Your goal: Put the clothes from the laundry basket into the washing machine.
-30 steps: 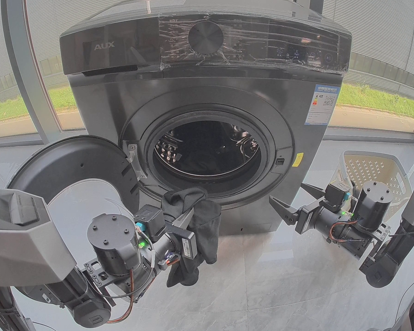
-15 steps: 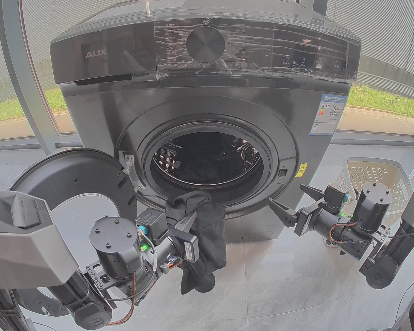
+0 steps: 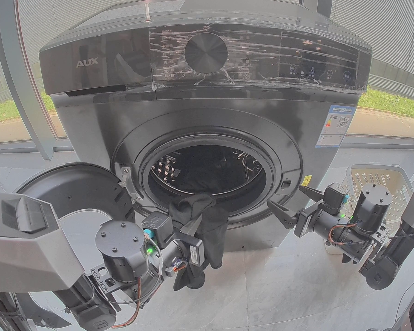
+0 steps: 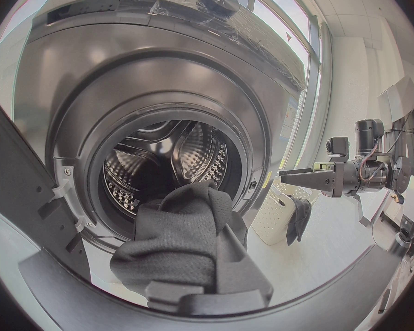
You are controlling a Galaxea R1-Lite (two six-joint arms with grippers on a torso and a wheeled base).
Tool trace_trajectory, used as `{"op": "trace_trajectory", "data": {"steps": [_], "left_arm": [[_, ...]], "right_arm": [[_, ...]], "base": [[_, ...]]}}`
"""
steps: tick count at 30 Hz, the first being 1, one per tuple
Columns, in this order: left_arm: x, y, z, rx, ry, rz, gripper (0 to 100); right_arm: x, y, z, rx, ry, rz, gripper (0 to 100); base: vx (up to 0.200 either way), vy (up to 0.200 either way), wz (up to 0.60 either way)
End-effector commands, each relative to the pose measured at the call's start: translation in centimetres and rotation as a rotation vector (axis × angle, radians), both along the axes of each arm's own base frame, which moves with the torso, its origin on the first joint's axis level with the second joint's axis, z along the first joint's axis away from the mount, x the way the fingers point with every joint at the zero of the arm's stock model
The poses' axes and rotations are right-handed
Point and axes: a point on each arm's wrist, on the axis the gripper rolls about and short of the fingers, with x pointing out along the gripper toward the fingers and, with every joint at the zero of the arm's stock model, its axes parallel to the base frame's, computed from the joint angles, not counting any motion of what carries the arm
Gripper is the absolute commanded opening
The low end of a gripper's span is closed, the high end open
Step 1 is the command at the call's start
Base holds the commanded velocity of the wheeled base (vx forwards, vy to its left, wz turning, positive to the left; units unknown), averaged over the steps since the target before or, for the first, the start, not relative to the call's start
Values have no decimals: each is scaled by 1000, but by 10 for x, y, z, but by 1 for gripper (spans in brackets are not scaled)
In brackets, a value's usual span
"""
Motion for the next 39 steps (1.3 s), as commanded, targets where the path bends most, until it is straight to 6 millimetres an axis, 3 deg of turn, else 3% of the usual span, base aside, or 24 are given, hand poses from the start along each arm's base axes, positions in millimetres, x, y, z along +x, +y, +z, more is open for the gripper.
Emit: {"op": "trace_trajectory", "data": {"steps": [1,25,28,30,35,39], "left_arm": [[-1,-6,-5,8,9,-15,0],[7,-18,-8,-19,5,3,0],[15,-21,-3,-57,-12,1,0],[38,-18,-12,-48,-15,49,0],[57,-21,-25,-44,-13,29,0],[83,-32,-32,-82,-38,-56,0]], "right_arm": [[-2,0,0,-1,2,3,100],[-10,0,0,-6,10,20,100],[-10,0,0,-6,10,20,100],[-10,0,0,-6,12,20,100],[-11,0,2,-3,6,20,100],[-12,-1,3,-1,2,20,100]], "base": [[0,0,0],[25,0,0],[0,0,0],[0,0,0],[0,0,0],[0,0,0]]}}
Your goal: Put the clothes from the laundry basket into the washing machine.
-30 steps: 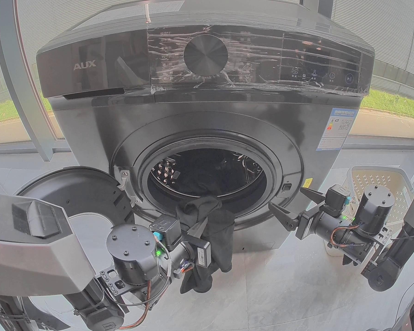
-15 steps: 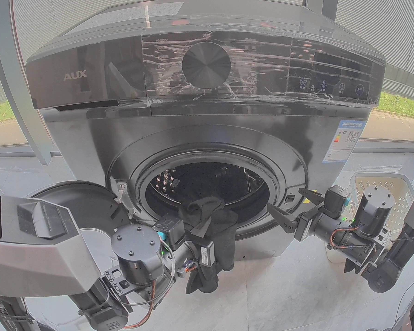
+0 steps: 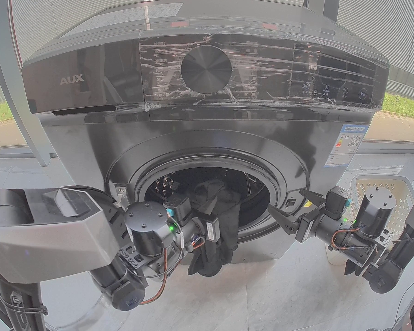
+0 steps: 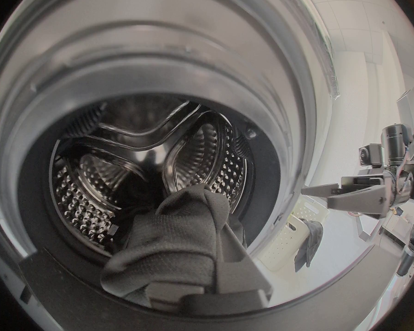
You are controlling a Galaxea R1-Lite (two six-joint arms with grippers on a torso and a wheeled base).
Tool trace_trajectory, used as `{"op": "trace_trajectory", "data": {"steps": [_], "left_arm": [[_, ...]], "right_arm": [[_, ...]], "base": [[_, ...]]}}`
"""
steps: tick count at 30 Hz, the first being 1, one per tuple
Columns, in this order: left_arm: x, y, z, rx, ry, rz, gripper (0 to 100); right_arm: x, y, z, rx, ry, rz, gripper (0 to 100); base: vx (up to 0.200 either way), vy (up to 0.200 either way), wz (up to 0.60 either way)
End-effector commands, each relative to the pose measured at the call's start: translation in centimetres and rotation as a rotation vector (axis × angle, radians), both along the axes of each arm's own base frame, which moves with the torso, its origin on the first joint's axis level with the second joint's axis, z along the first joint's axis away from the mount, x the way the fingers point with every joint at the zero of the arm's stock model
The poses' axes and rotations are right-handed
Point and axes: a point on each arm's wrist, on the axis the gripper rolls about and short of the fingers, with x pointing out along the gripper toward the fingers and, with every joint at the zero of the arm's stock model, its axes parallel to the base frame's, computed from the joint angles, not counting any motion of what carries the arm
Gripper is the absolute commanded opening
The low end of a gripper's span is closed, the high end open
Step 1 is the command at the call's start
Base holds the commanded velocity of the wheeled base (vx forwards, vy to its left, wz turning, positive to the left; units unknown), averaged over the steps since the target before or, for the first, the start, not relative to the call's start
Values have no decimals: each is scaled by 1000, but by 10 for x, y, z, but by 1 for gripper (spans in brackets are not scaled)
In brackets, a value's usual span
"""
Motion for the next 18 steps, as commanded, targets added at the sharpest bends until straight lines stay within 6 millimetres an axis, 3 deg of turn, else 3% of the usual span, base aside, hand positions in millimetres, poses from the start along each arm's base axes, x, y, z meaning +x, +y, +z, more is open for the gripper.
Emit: {"op": "trace_trajectory", "data": {"steps": [1,9,18], "left_arm": [[40,-14,-27,-20,-12,-24,0],[70,-37,-68,-38,12,-14,0],[114,-63,-71,-57,-3,34,0]], "right_arm": [[-1,-1,2,3,-6,0,100],[-2,-1,1,1,-2,2,100],[-1,-1,1,0,-1,2,100]], "base": [[0,0,0],[0,0,0],[0,0,0]]}}
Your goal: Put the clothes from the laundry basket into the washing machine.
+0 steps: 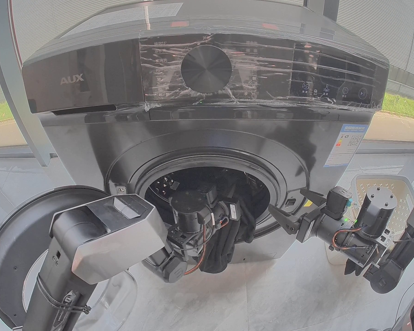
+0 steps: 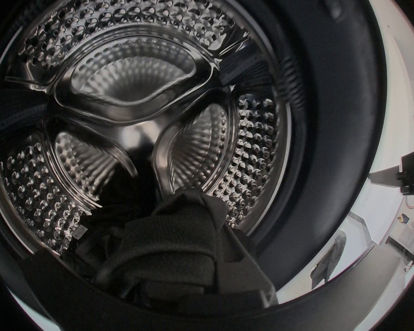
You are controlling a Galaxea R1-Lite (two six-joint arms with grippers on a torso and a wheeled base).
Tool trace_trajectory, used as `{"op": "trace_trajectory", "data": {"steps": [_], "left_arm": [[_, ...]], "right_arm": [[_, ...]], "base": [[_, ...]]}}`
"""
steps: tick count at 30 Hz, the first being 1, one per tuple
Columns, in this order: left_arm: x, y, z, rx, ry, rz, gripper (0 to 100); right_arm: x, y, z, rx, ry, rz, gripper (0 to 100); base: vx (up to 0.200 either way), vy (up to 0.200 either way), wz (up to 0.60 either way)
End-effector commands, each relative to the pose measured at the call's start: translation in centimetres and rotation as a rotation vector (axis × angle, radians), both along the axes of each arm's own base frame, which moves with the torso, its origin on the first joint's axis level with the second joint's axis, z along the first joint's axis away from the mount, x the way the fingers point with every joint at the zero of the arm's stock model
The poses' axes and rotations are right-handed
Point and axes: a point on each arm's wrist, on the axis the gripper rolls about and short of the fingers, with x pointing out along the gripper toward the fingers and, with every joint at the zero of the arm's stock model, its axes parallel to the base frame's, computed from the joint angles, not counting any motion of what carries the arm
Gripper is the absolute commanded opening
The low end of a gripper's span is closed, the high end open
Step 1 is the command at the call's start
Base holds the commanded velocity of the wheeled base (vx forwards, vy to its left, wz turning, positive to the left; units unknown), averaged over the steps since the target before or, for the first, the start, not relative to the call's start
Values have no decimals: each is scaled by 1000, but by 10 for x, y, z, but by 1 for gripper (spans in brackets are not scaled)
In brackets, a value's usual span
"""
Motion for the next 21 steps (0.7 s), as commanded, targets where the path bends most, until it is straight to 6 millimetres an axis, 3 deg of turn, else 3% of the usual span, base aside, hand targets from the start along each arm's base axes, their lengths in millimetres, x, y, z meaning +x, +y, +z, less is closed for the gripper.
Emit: {"op": "trace_trajectory", "data": {"steps": [1,10,15,21], "left_arm": [[36,-15,-28,20,36,43,0],[86,-31,-32,-17,-21,114,0],[100,-31,-21,-29,-36,152,0],[109,-22,-29,12,20,227,0]], "right_arm": [[0,0,-1,-1,2,0,100],[0,0,0,2,-2,3,100],[0,0,1,2,-6,2,100],[1,0,1,0,-5,2,100]], "base": [[0,0,0],[0,0,0],[0,0,0],[0,0,0]]}}
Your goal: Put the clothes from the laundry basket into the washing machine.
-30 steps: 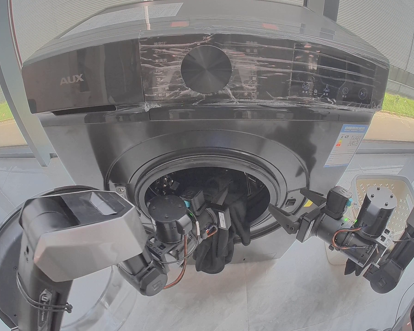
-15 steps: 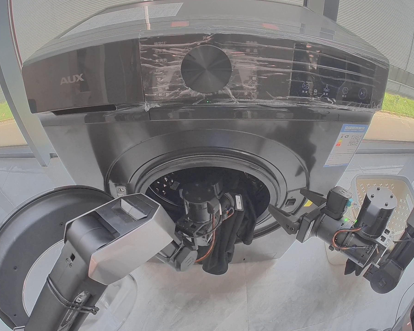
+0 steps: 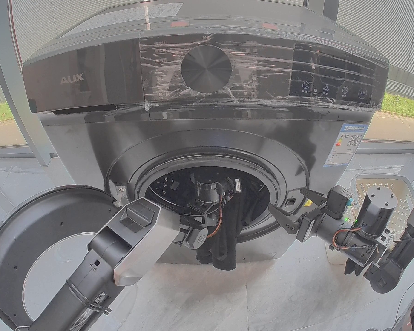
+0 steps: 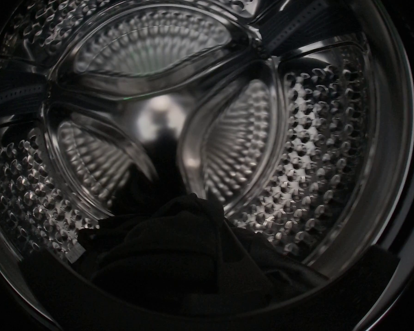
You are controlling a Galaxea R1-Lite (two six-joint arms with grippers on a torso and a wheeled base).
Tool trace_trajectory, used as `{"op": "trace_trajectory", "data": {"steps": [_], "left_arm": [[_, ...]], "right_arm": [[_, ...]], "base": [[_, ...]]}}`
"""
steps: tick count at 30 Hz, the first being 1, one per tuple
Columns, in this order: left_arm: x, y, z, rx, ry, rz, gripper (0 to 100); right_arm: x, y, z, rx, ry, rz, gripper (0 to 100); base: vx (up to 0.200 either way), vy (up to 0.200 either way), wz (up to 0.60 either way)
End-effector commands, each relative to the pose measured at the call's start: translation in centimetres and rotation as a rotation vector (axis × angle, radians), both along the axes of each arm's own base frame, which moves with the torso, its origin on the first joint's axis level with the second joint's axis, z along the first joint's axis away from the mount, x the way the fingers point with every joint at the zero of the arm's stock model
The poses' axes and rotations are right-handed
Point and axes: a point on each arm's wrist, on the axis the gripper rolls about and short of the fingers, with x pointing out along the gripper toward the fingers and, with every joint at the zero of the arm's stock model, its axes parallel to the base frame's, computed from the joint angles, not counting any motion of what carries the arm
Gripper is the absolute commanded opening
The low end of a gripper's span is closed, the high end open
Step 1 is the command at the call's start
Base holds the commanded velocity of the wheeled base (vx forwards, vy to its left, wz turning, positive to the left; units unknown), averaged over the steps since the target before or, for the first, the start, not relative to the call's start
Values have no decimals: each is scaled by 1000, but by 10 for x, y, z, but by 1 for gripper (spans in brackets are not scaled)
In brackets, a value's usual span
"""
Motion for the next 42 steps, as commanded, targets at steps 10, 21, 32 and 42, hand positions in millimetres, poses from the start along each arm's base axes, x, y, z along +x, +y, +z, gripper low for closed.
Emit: {"op": "trace_trajectory", "data": {"steps": [10,21,32,42], "left_arm": [[20,23,-11,1,5,81,0],[0,27,20,59,69,63,100],[-61,30,4,229,279,-118,100],[-67,24,-23,284,325,-185,100]], "right_arm": [[0,1,-1,-2,4,2,100],[1,0,-1,-2,4,2,100],[0,0,-1,-1,3,2,100],[0,0,0,0,1,2,100]], "base": [[0,0,0],[0,0,0],[0,0,0],[0,0,0]]}}
